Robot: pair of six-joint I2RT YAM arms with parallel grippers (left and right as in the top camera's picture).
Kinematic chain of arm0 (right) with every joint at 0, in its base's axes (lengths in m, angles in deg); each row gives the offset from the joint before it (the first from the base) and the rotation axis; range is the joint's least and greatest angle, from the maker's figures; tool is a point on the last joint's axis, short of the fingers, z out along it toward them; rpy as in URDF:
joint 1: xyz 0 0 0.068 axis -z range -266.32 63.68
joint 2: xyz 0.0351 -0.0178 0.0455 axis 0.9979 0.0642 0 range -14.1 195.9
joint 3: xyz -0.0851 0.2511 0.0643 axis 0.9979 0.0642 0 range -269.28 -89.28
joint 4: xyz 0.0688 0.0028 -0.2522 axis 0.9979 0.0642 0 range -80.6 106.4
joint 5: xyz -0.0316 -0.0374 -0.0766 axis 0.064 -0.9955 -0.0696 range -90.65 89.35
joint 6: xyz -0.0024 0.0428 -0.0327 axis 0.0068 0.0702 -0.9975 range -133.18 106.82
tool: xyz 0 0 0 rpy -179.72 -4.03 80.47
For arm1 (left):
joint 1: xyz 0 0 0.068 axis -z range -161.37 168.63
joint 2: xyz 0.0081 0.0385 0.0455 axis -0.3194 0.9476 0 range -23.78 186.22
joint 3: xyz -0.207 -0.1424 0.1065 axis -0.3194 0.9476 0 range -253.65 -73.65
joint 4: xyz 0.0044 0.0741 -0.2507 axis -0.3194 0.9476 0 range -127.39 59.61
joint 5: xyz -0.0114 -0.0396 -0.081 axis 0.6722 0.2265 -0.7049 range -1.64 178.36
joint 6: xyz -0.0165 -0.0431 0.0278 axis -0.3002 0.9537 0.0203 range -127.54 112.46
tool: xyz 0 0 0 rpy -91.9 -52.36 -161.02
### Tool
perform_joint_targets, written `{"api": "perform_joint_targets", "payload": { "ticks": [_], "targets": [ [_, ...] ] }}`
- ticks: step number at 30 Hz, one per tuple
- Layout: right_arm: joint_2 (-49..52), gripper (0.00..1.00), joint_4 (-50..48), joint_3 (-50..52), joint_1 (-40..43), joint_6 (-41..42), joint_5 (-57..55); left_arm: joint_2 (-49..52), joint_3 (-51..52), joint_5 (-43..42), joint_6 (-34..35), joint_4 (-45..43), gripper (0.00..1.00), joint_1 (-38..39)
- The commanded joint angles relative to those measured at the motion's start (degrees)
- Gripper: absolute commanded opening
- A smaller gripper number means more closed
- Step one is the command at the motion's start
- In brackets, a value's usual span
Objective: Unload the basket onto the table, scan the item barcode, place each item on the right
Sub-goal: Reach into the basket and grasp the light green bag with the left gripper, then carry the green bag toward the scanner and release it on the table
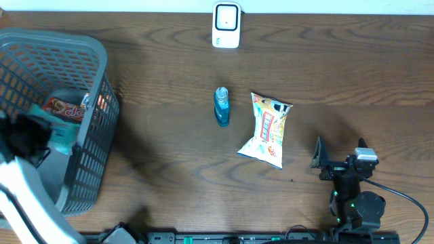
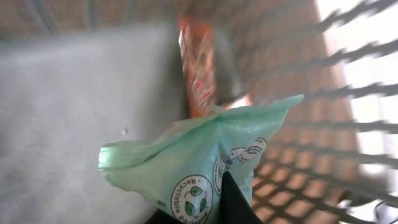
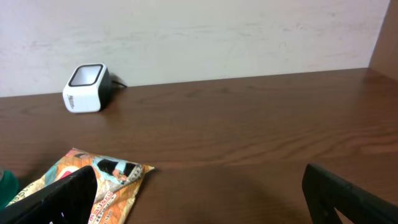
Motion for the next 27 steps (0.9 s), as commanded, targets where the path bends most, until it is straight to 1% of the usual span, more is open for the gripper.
{"api": "perform_joint_targets", "payload": {
  "ticks": [1, 6, 10, 14, 18, 20, 22, 25, 27],
  "targets": [
    [-0.2, 0.99, 0.2, 0.1, 0.2, -0.3, 0.0, -7.9, -0.6, 0.5, 3.7, 0.5, 0.08, -1.8],
    [-0.2, 0.99, 0.2, 0.1, 0.2, -0.3, -0.1, -16.7, -0.6, -1.3, 3.6, -0.7, 0.07, -1.8],
    [-0.2, 0.99, 0.2, 0.1, 0.2, -0.3, -0.1, -22.8, -0.6, -8.5, 3.6, -3.2, 0.07, -1.8],
    [-0.2, 0.99, 0.2, 0.1, 0.2, -0.3, -0.1, -28.8, -0.6, -14.1, 3.6, -7.6, 0.07, -1.8],
    [-0.2, 0.99, 0.2, 0.1, 0.2, -0.3, -0.1, -32.0, -0.6, -21.3, 4.1, -9.2, 0.08, -0.7],
    [-0.2, 0.99, 0.2, 0.1, 0.2, -0.3, -0.1, -32.2, -0.6, -25.9, 4.0, -9.0, 0.07, 1.8],
    [-0.2, 0.99, 0.2, 0.1, 0.2, -0.3, -0.1, -32.0, -0.3, -28.0, 3.8, -8.2, 0.07, 5.3],
    [-0.2, 0.99, 0.2, 0.1, 0.2, -0.3, -0.1, -31.5, 0.4, -27.7, 1.2, -6.4, 0.07, 11.8],
    [-0.2, 0.99, 0.2, 0.1, 0.2, -0.3, -0.1, -30.9, 0.9, -25.5, 1.0, -5.3, 0.08, 16.6]
  ]
}}
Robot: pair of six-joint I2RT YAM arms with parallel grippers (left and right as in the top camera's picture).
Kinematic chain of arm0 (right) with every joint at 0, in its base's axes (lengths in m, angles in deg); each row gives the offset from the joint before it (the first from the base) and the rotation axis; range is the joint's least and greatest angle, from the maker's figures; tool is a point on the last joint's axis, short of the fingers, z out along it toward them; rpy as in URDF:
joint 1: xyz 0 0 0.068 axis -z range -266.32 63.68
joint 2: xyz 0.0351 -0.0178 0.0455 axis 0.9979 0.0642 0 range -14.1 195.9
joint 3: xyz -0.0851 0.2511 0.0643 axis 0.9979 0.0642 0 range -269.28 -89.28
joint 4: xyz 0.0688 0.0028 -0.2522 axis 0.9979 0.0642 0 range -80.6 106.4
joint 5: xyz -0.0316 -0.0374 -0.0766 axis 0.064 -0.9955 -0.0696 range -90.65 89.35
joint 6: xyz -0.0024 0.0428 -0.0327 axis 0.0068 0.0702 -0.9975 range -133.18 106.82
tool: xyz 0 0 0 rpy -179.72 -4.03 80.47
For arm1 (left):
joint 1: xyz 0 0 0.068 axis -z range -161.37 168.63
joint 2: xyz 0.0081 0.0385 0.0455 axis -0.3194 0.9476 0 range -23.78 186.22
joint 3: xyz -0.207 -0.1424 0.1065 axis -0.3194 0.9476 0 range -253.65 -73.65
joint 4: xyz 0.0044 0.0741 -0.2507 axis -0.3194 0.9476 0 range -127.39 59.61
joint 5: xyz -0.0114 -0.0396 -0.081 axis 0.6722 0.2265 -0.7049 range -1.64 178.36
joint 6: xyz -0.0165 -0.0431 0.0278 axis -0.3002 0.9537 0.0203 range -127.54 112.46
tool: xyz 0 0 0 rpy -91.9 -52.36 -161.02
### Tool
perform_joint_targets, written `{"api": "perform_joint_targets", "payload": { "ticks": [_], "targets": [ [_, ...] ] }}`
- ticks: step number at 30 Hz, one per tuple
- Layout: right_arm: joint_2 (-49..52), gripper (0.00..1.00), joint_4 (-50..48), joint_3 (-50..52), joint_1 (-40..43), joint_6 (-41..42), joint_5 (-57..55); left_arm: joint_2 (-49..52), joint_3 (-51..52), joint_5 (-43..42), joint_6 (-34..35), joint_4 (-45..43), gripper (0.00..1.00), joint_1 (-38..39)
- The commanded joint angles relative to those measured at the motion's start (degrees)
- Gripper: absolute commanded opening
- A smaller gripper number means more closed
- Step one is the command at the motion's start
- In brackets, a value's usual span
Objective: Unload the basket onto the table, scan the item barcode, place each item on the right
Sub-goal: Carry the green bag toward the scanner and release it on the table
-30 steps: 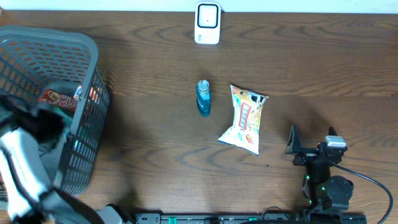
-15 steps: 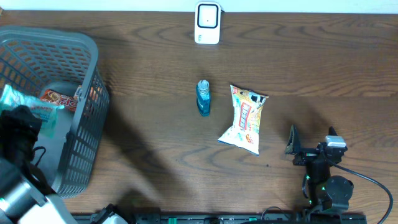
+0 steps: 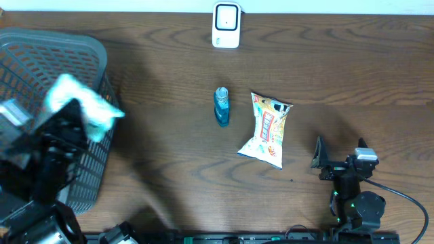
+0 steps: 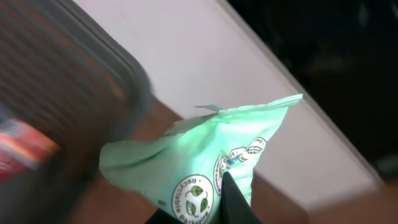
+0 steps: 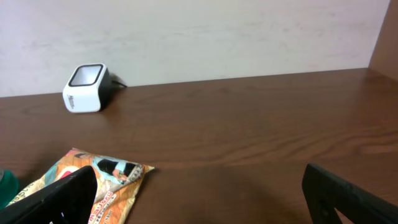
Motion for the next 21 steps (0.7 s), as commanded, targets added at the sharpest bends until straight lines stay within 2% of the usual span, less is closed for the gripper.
{"api": "perform_joint_targets", "payload": {
  "ticks": [1, 12, 17, 21],
  "targets": [
    [-0.2, 0.99, 0.2, 0.1, 0.2, -0.3, -0.1, 1.2, 1.2, 0.7, -1.9, 1.2, 0.07, 8.3],
    [-0.2, 0.99, 0.2, 0.1, 0.2, -0.3, 0.0, 11.0, 1.9, 27.4, -0.4, 7.6, 0.07, 35.1],
    [-0.2, 0.99, 0.2, 0.1, 0.2, -0.3, -0.1, 17.5, 1.9, 39.4, 3.9, 8.9, 0.07, 42.9],
    [-0.2, 0.99, 0.2, 0.1, 0.2, -0.3, -0.1, 22.0, 1.9, 42.1, 6.0, 8.8, 0.07, 45.7]
  ]
}}
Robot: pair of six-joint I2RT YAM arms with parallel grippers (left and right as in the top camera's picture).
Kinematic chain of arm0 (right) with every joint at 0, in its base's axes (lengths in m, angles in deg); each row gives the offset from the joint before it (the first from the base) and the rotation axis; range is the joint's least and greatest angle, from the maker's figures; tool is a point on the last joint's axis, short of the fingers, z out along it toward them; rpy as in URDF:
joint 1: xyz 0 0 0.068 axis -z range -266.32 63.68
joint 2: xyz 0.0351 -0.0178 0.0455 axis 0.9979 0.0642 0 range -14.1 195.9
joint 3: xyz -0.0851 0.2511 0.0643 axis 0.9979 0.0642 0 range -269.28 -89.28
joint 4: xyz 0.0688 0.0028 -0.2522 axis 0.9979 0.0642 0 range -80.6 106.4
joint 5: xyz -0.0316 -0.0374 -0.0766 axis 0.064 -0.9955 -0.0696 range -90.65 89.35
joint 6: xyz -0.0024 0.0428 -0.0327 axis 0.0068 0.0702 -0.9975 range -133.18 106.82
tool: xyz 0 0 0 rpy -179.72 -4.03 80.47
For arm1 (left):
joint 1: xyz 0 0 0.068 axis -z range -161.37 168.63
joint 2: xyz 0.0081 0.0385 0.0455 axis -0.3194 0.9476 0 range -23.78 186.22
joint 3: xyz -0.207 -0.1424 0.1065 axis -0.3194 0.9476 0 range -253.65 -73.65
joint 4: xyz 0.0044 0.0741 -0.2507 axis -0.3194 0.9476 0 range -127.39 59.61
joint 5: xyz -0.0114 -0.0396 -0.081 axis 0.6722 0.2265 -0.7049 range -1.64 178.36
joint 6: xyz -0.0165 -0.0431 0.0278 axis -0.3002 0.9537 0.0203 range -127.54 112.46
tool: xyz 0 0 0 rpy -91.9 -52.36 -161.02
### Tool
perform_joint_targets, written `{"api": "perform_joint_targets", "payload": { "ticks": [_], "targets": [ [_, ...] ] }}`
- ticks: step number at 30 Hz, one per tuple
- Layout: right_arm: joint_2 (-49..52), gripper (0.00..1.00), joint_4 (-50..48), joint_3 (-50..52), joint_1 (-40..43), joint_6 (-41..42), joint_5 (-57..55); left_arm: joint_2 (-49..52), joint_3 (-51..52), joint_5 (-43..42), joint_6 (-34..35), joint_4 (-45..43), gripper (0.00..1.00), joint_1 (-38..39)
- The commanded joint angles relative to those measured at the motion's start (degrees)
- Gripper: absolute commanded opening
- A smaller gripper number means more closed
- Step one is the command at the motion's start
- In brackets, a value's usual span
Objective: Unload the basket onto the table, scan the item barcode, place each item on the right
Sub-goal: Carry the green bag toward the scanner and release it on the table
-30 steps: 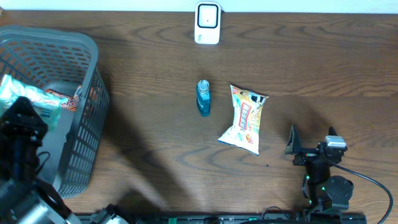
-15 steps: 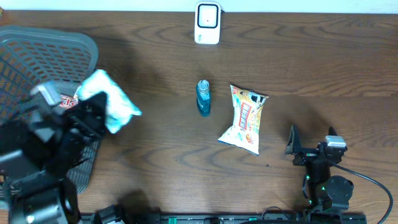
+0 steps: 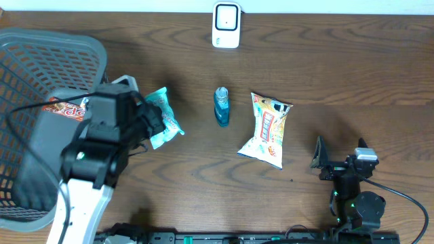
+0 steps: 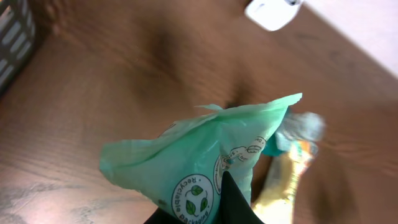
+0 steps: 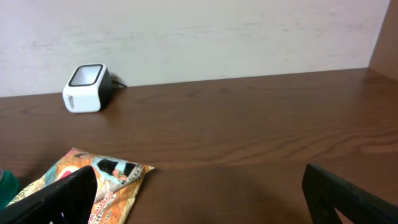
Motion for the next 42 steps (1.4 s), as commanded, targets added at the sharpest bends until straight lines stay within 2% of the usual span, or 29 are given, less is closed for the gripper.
{"api": "perform_joint_targets", "payload": {
  "ticks": [1, 11, 16, 30, 34, 38, 40, 42],
  "targets": [
    [-0.2, 0.99, 0.2, 0.1, 0.2, -0.3, -0.1, 4.0, 0.3, 7.3, 3.7, 0.0, 0.07, 1.8],
    [-0.2, 0.99, 0.2, 0.1, 0.2, -0.3, -0.1, 14.6, 3.1, 6.3, 11.1, -3.6, 0.07, 1.8],
    [-0.2, 0.99, 0.2, 0.1, 0.2, -0.3, -0.1, 20.3, 3.5, 1.7, 11.1, -8.4, 0.07, 2.7],
    [-0.2, 0.99, 0.2, 0.1, 0.2, -0.3, -0.1, 34.1, 3.5, 1.5, 12.2, -18.9, 0.07, 11.5],
    [-0.2, 0.99, 0.2, 0.1, 0.2, -0.3, -0.1, 35.4, 3.5, 1.5, 12.2, -19.4, 0.08, 12.0],
    [-0.2, 0.99, 0.2, 0.1, 0.2, -0.3, 0.0, 34.3, 3.5, 1.5, 12.2, -19.2, 0.44, 12.0],
    [-0.2, 0.99, 0.2, 0.1, 0.2, -0.3, -0.1, 33.0, 3.5, 1.5, 11.9, -19.2, 0.69, 12.0],
    [-0.2, 0.99, 0.2, 0.1, 0.2, -0.3, -0.1, 31.5, 3.5, 1.7, 11.3, -19.2, 0.85, 12.0]
  ]
}}
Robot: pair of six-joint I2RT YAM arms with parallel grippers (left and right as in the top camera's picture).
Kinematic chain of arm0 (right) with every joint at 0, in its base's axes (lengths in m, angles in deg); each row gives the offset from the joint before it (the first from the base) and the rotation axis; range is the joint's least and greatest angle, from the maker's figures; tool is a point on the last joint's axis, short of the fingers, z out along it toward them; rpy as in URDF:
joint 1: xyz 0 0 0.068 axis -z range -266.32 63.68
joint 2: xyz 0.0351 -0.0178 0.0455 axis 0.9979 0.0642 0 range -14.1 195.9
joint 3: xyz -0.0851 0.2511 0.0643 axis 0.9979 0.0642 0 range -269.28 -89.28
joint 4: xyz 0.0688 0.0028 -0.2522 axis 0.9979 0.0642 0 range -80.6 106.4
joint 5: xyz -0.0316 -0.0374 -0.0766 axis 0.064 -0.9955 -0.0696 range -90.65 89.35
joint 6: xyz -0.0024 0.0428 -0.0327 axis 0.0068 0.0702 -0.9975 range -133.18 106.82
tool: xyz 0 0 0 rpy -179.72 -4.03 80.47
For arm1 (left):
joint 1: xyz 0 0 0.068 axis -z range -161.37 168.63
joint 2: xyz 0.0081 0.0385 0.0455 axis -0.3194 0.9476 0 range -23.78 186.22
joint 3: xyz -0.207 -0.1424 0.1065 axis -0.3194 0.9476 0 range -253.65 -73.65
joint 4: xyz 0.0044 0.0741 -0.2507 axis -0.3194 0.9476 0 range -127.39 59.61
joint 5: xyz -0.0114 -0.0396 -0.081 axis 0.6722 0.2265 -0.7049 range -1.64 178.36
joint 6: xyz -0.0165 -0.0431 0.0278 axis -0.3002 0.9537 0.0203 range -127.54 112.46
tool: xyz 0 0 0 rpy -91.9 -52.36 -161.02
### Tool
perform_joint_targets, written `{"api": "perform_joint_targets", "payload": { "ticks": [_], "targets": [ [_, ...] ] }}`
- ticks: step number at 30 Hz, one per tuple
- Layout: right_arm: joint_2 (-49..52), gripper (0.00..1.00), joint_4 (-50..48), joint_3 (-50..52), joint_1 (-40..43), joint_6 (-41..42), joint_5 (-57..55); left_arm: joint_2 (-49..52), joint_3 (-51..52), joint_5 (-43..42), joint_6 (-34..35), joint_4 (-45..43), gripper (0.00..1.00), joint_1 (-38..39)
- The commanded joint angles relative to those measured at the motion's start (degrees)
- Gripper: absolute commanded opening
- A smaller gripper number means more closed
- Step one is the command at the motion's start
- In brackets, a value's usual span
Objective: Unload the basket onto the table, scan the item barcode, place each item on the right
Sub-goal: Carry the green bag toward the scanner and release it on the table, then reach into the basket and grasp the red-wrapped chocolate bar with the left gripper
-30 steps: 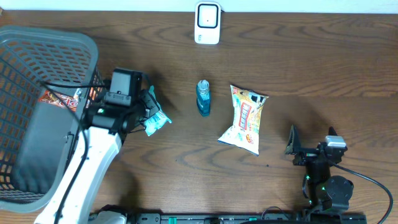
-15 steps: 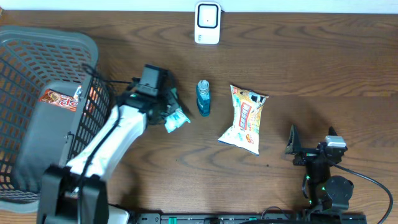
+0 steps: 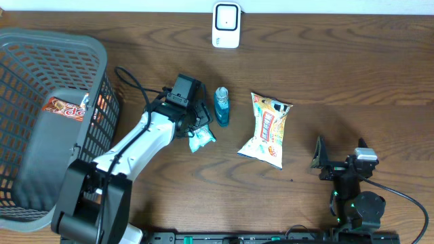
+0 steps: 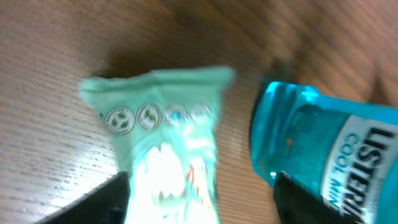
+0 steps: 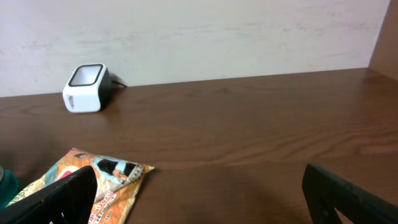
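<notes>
A pale green packet [image 4: 165,162] lies flat on the wooden table, also visible from above [image 3: 202,139]. My left gripper [image 3: 190,127] stands over it, open, one finger on each side of the packet [image 4: 202,202]. A blue Listerine bottle [image 3: 222,106] lies just right of it [image 4: 323,149]. The white barcode scanner [image 3: 226,25] stands at the table's far edge [image 5: 86,88]. My right gripper [image 3: 339,161] rests open at the front right, nothing between its fingers [image 5: 199,205].
A grey mesh basket [image 3: 95,61] sits at the left with a red snack bar [image 3: 64,107] inside. An orange and white snack bag [image 3: 266,130] lies right of the bottle [image 5: 106,180]. A wall rises behind the scanner.
My left gripper has moved right and down to the table beside the blue bottle. It has opened, and the green packet now lies on the wood. The right arm is unchanged.
My left gripper was shut on the green packet inside the basket. Then it held it above the basket's rim, then over the table left of the bottle. Now the packet lies released beside the bottle. The right arm stayed still.
</notes>
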Motion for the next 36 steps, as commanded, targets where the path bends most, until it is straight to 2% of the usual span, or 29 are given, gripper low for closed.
{"api": "perform_joint_targets", "payload": {
  "ticks": [1, 6, 11, 21, 28, 36],
  "targets": [
    [-0.2, 0.99, 0.2, 0.1, 0.2, -0.3, 0.0, -4.0, 0.2, 0.4, -1.1, 0.1, 0.89, -0.1],
    [-0.2, 0.99, 0.2, 0.1, 0.2, -0.3, -0.1, -10.9, 0.1, 3.7, -3.8, 1.5, 0.98, -0.1],
    [-0.2, 0.99, 0.2, 0.1, 0.2, -0.3, 0.0, -20.3, -1.7, 5.0, -9.5, 3.0, 1.0, -1.7],
    [-0.2, 0.99, 0.2, 0.1, 0.2, -0.3, -0.1, -36.0, -11.0, 5.3, -15.4, 10.0, 1.0, -15.5],
    [-0.2, 0.99, 0.2, 0.1, 0.2, -0.3, -0.1, -36.5, -21.8, 5.4, -21.5, 15.8, 0.98, -27.8],
    [-0.2, 0.99, 0.2, 0.1, 0.2, -0.3, -0.1, -29.2, -24.8, 5.1, -18.8, 22.2, 0.98, -47.1]
  ]
}}
